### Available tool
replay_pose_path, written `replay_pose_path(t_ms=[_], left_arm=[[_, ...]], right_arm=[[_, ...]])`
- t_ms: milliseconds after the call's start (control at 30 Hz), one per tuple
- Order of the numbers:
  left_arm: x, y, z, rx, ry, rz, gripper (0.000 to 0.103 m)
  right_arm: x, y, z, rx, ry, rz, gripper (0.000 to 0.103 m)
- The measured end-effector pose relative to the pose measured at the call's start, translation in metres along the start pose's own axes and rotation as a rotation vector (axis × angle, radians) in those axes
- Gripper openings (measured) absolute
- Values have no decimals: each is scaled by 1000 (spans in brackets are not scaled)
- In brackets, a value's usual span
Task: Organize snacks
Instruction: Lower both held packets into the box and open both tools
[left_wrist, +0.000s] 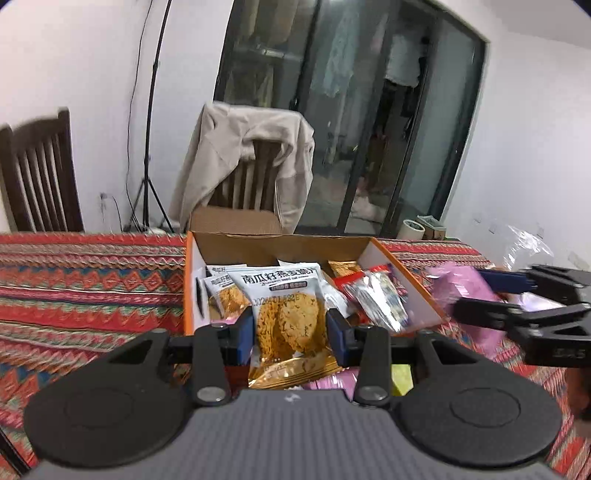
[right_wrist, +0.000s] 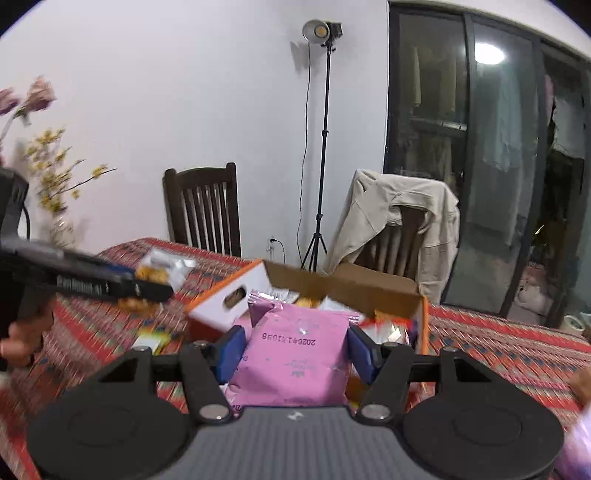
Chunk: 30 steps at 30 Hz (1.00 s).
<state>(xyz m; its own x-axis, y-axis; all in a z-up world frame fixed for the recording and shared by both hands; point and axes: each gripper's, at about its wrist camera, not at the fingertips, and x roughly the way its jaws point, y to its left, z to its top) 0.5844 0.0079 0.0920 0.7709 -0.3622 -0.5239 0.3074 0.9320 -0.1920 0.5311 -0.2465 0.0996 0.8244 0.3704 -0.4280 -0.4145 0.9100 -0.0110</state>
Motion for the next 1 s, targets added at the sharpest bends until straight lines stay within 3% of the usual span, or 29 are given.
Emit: replay_pose_path(t_ms=[100, 200, 333, 433, 500, 600, 667, 833, 1000], left_arm=[[41, 7, 12, -5, 20, -6, 41], [81, 11, 15, -30, 61, -14, 41], [117, 13, 9, -35, 99, -24, 41], [138, 16, 2, -47, 137, -36, 42], [146, 16, -4, -54, 172, -39, 45], [150, 21, -9, -87, 207, -56, 52], [140, 25, -6, -81, 197, -51, 63], [81, 32, 7, -26, 130, -3, 67], [-3, 23, 11, 22, 60, 46, 77]], right_arm=[[63, -16, 23, 33, 48, 13, 60], [127, -24, 27, 31, 121, -33, 60], [189, -23, 6, -18, 226, -117, 60], [207, -20, -13, -33, 276, -111, 60], [207, -24, -17, -10, 276, -86, 62], [203, -23, -16, -55, 260, -127, 70], [192, -22, -10, -60, 248, -123, 74], [143, -26, 12, -90, 184, -136, 78], [75, -27, 37, -99, 115, -152, 82]])
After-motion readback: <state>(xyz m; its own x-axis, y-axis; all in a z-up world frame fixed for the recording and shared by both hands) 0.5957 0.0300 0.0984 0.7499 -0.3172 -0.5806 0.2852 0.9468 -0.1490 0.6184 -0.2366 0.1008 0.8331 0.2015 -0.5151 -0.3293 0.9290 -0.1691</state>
